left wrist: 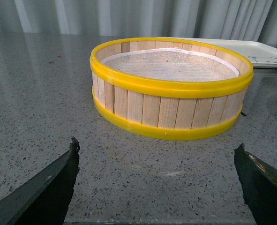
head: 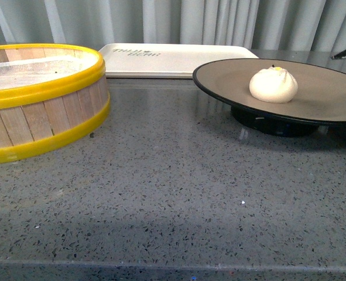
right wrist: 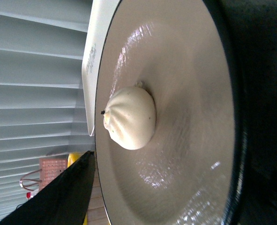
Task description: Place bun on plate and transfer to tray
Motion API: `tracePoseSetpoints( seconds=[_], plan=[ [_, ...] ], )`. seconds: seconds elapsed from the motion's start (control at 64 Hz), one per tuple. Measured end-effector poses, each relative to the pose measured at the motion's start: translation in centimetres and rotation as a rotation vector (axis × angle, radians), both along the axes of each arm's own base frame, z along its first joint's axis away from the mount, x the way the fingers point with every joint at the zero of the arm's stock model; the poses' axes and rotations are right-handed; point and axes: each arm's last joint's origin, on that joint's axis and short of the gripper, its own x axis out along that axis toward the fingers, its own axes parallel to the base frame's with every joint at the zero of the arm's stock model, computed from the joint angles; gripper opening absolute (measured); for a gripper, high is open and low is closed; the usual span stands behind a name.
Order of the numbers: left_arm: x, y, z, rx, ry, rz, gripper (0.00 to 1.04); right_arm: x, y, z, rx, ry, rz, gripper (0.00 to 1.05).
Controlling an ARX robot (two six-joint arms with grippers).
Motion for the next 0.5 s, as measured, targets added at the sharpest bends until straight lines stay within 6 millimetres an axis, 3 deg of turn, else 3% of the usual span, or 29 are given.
tracePoseSetpoints(
  seconds=[0.453, 0.5],
  plan=[
    [0.0, 0.0, 0.0, 0.000, 0.000, 0.000, 0.98, -2.5, 0.0, -0.9, 0.024, 0.019, -0.015, 0.04],
    [0.0, 0.0, 0.0, 0.000, 0.000, 0.000, 0.98, -2.7, -0.2, -0.8, 0.023, 0.010, -0.009, 0.02]
  ],
)
